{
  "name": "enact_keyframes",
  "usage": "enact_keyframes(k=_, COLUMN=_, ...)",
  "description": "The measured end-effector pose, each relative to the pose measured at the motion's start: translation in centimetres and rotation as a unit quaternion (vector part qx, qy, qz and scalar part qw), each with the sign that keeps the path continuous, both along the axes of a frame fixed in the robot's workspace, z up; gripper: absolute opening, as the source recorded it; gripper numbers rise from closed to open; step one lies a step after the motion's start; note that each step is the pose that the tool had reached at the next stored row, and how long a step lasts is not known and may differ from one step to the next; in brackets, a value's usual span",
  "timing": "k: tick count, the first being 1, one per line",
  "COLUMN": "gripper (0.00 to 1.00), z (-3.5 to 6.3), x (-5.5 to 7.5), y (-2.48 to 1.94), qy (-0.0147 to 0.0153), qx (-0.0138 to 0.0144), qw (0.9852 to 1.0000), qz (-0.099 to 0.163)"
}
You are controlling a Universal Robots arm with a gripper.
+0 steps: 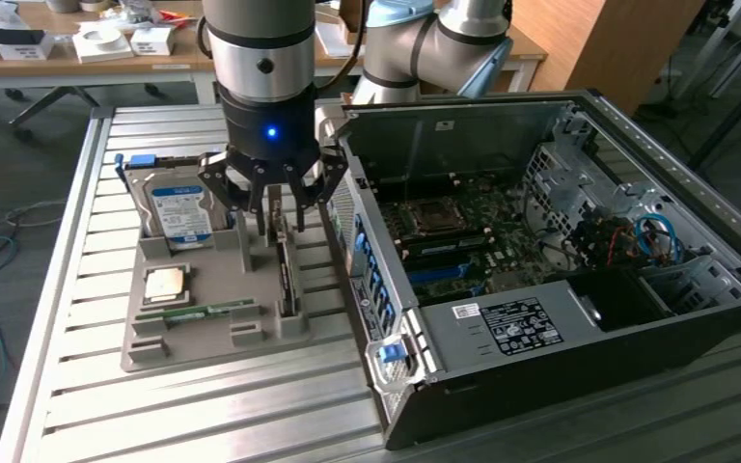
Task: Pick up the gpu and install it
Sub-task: 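Pick up the gpu and move the gpu toward the slot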
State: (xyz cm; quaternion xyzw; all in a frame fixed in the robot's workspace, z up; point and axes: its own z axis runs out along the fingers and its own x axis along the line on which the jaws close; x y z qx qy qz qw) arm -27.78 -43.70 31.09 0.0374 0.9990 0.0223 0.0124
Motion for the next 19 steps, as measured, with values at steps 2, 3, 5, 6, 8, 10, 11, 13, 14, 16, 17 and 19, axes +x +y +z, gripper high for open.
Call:
enact_keyframes(k=2, gripper=0.47, z=0.0, x=0.0, y=0.0, qy=0.0, qx=0.0001, qw=1.0, qz=0.0)
enact_keyframes(k=3, gripper=0.47, z=-0.01, x=0.0, y=0.0, qy=-0.0001, qx=0.0001, qw=1.0, qz=0.0)
enact_keyframes(k=5, gripper=0.47, z=-0.06, x=0.0, y=0.0, qy=-0.0001, qx=0.0001, qw=1.0, qz=0.0)
enact_keyframes(k=6, gripper=0.47, z=-0.08, x=0.0, y=0.0, qy=0.0, qx=0.0001, qw=1.0, qz=0.0)
enact_keyframes(k=8, gripper=0.47, z=-0.12, x=0.0, y=0.0, qy=0.0, qx=0.0001, qw=1.0, qz=0.0)
enact_keyframes(k=10, gripper=0.47, z=-0.18, x=0.0, y=0.0, qy=-0.0001, qx=0.0001, qw=1.0, qz=0.0)
enact_keyframes(k=11, gripper=0.47, z=-0.21, x=0.0, y=0.0, qy=0.0, qx=0.0001, qw=1.0, qz=0.0)
enact_keyframes(k=13, gripper=0.47, z=-0.26, x=0.0, y=0.0, qy=0.0, qx=0.0001, qw=1.0, qz=0.0)
enact_keyframes(k=14, gripper=0.47, z=-0.28, x=0.0, y=0.0, qy=0.0, qx=0.0001, qw=1.0, qz=0.0)
enact_keyframes(k=16, gripper=0.47, z=-0.3, x=0.0, y=0.0, qy=0.0001, qx=0.0, qw=1.0, qz=0.0)
enact_keyframes(k=17, gripper=0.47, z=-0.3, x=0.0, y=0.0, qy=0.0, qx=0.0, qw=1.0, qz=0.0)
enact_keyframes(k=19, gripper=0.47, z=-0.58, x=0.0, y=0.0, qy=0.0, qx=0.0001, qw=1.0, qz=0.0)
